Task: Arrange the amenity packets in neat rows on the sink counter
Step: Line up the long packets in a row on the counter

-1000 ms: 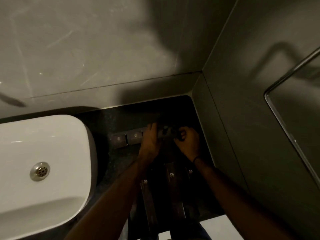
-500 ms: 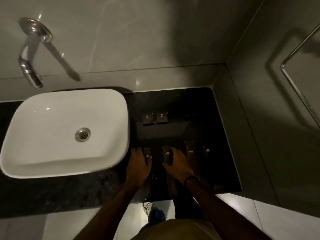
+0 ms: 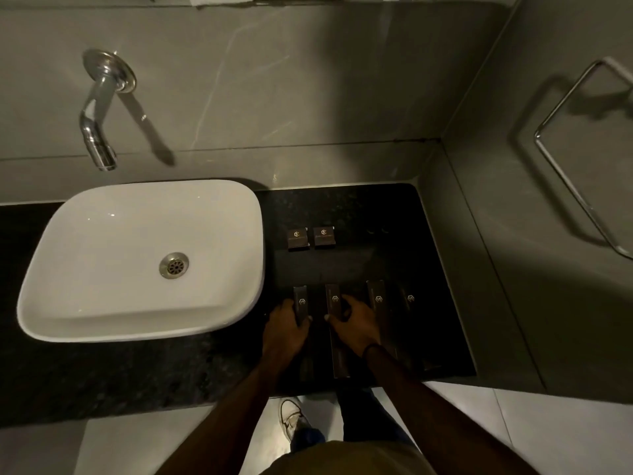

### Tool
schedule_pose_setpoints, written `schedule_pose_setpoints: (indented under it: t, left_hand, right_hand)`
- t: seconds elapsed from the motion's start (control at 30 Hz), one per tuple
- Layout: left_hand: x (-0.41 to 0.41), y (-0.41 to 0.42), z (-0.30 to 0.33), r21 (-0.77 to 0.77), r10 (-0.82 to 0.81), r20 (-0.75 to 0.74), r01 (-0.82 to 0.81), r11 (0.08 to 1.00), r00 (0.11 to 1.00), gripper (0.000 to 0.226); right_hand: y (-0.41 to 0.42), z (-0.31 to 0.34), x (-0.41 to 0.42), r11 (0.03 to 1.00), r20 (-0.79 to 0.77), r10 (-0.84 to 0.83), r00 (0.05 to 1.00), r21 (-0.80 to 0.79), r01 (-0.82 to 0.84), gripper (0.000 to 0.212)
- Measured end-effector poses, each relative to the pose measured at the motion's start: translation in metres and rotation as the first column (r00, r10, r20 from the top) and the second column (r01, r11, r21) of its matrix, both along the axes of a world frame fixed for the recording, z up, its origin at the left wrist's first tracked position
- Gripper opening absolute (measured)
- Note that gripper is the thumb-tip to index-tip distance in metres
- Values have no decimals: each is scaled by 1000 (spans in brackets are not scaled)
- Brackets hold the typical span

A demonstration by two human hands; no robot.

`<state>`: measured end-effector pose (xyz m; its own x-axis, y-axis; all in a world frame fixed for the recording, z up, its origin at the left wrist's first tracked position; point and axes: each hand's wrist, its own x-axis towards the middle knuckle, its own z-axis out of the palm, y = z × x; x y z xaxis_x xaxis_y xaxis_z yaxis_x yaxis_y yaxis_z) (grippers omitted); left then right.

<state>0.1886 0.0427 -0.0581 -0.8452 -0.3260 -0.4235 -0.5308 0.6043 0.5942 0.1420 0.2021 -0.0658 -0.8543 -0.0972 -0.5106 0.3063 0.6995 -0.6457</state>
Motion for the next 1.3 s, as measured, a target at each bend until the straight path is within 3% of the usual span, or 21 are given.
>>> schedule_pose_setpoints:
  t: [0.43, 0.53, 0.6, 0.7, 0.83, 0.93, 1.07, 1.3]
  left_hand:
    - [6, 5, -4, 12, -12, 43, 12, 1000, 999, 49]
    - [3, 10, 3, -105, 73, 32, -69, 992, 997, 58]
    - [-1, 15, 9, -183, 89, -82, -102, 978, 993, 56]
    - [-9, 38, 17, -127, -46, -221, 18, 992, 974, 45]
    - [-29, 97, 25, -23, -208, -265, 209, 978, 941, 38]
    - [-36, 136, 21, -4, -131, -193, 133, 991, 972, 51]
    - [-29, 171, 11, 9, 7, 11, -7, 1000, 1000, 71]
    - [-25, 187, 7, -34, 86, 64, -84, 996, 994, 65]
  right_hand:
    - [6, -4, 3, 1000, 52, 25, 998, -14, -24, 68]
    - [10, 2, -2, 999, 39, -52, 998, -11, 53, 67]
    - [20, 10, -8, 996, -60, -92, 994, 1, 92, 54]
    - [55, 21, -13, 988, -248, -132, 960, 43, 147, 37]
    - [118, 25, -18, 963, -267, -83, 960, 226, 146, 57]
    - [148, 18, -18, 963, -152, -3, 988, 265, 44, 68]
    - [170, 2, -8, 982, -96, 27, 995, 190, -9, 65]
    - [172, -8, -10, 998, -124, -16, 992, 66, 24, 64]
